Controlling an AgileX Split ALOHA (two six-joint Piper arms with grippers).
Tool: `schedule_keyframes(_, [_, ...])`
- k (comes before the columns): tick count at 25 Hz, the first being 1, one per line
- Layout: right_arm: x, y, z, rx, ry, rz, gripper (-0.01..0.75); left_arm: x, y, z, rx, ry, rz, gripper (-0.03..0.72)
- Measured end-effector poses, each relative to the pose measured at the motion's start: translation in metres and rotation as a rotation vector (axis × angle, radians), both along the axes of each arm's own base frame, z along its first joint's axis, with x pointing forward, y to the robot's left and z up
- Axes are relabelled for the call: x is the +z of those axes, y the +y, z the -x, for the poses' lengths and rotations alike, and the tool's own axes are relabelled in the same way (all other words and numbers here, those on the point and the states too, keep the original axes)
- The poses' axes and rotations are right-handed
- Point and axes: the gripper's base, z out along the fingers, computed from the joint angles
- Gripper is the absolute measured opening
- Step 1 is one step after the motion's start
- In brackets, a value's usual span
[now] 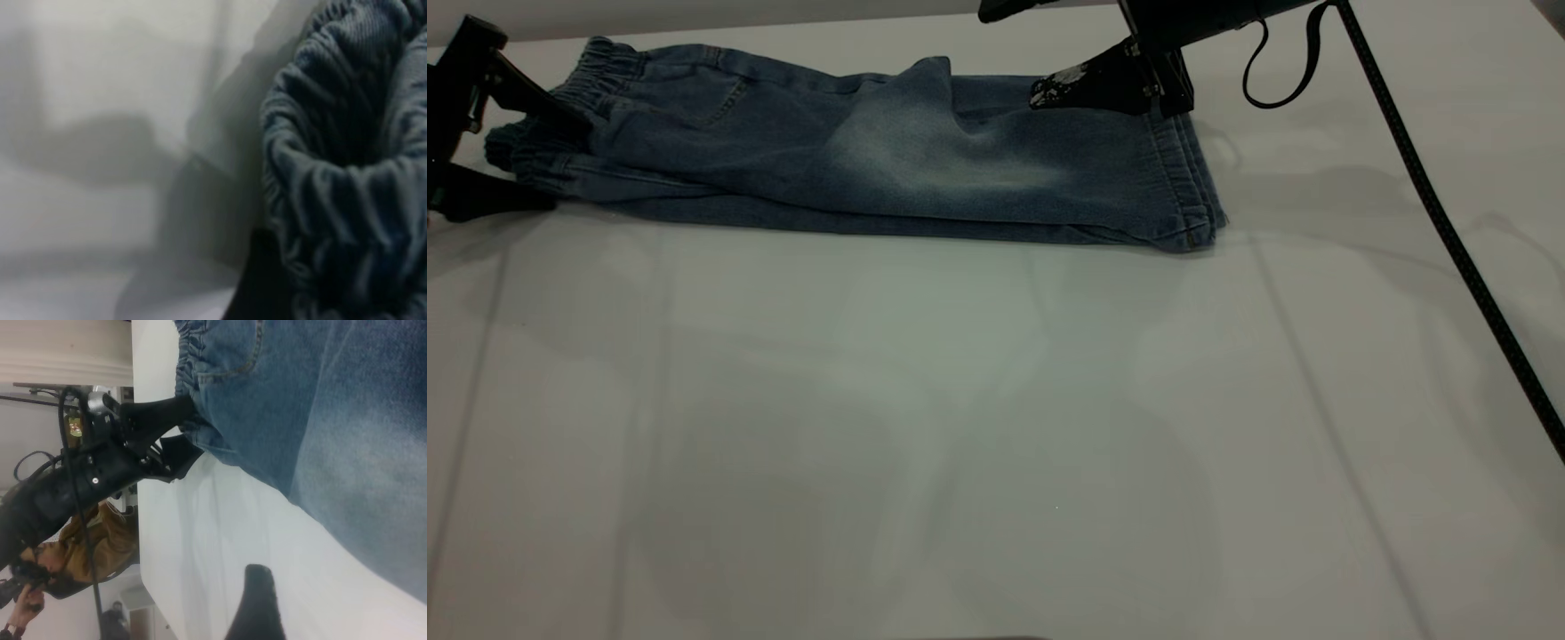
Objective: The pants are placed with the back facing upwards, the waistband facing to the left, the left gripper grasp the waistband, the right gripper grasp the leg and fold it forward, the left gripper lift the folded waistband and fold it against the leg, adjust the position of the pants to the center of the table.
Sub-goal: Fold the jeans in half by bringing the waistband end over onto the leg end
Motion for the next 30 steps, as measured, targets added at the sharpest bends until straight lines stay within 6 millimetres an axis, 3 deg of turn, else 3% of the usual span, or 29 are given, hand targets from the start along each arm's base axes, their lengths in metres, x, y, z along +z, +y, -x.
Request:
schedule_keyframes(3, [0.000,0.000,0.000,0.003,0.000,-0.003,0.501,-0.005,-0.003,-0.001,-0.003,-0.003,0.014,0.433])
schedule_keyframes(6, [0.000,0.000,0.000,0.004,0.000,-0.004,0.501,-0.009,-0.005,-0.001,-0.010,0.003,0.005,0.207])
schedule_keyframes(8, [0.000,0.002,0.001,0.006,0.000,-0.004,0.501,-0.010,-0.006,-0.001,-0.016,0.002,-0.005,0.106])
schedule_keyframes(13, [0.008,0.019,0.000,0.039,-0.005,0.010,0.501,0.000,-0.017,-0.003,-0.111,-0.021,-0.059,0.092])
schedule_keyframes(23, [0.020,0.073,-0.003,0.056,-0.082,0.228,0.501,0.106,-0.069,-0.006,-0.408,-0.214,-0.256,0.090])
schedule_keyframes(30, [0.004,0.107,0.005,0.068,-0.101,0.281,0.491,0.145,-0.092,0.008,-0.523,-0.269,-0.233,0.090])
